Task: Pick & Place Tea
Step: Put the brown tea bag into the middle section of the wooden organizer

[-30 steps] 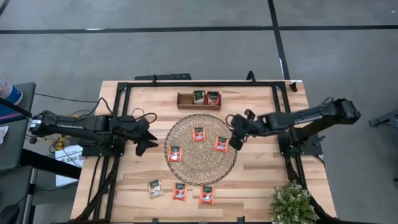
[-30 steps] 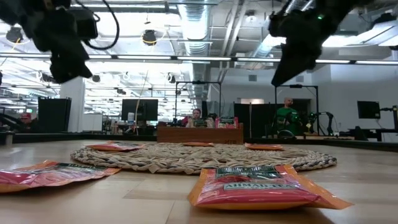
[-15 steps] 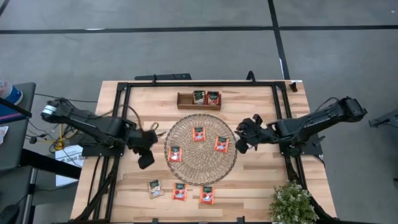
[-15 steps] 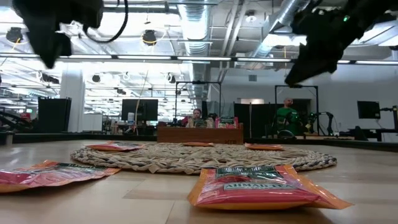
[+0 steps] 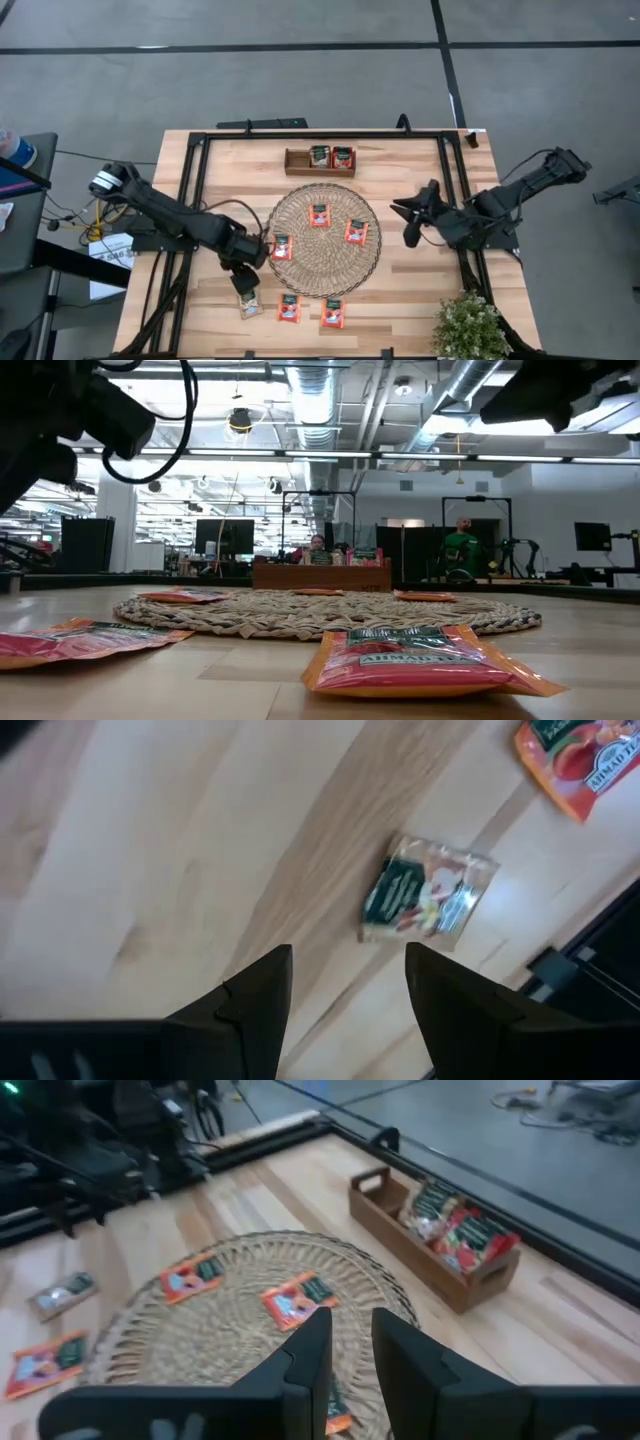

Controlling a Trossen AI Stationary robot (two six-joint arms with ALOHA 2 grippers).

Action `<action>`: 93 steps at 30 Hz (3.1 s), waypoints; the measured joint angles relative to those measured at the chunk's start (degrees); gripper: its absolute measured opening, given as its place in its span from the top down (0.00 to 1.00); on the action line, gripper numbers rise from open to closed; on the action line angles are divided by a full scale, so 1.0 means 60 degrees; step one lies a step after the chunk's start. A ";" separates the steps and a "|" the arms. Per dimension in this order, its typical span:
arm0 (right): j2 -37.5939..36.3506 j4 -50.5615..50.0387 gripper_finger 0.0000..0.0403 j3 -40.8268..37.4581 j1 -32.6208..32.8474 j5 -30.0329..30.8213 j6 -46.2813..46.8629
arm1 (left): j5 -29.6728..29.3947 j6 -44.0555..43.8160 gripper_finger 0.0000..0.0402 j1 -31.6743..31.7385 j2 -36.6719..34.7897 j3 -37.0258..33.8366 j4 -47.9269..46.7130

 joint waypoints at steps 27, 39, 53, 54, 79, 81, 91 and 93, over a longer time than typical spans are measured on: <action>-0.0258 0.0510 0.83 -0.1384 0.1413 0.1248 0.2984 | -0.0938 0.0656 0.53 -0.0765 0.0619 -0.0007 0.0679; -0.0867 0.1064 0.83 -0.1381 -0.1305 -0.0460 0.0614 | -0.0994 0.1190 0.53 -0.0989 0.0619 -0.0007 0.0585; -0.2577 0.2346 0.83 -0.1373 -0.5064 -0.6124 -0.2804 | -0.1086 0.1322 0.53 -0.0989 0.0612 -0.0007 0.0538; -0.2575 0.2328 0.83 -0.1377 -0.5088 -0.6275 -0.2892 | -0.1107 0.1322 0.53 -0.0989 0.0612 -0.0007 0.0537; -0.4768 0.9814 0.83 -0.5941 -0.6667 -0.8985 -0.1631 | -0.0890 0.1317 0.53 -0.0985 0.0608 -0.0007 0.0655; -0.5011 0.9449 0.83 -0.5941 -0.6866 -0.9223 -0.1494 | -0.1039 0.1294 0.53 -0.0985 0.0608 -0.0007 0.0823; -0.6213 0.9023 0.83 -0.5941 -0.7242 -0.9796 -0.1724 | -0.1371 0.1271 0.53 -0.1027 0.1183 -0.0015 0.1316; -0.6703 0.8911 0.83 -0.5934 -0.7468 -1.0103 -0.1687 | -0.1268 0.1271 0.53 -0.1055 0.1356 -0.0015 0.1314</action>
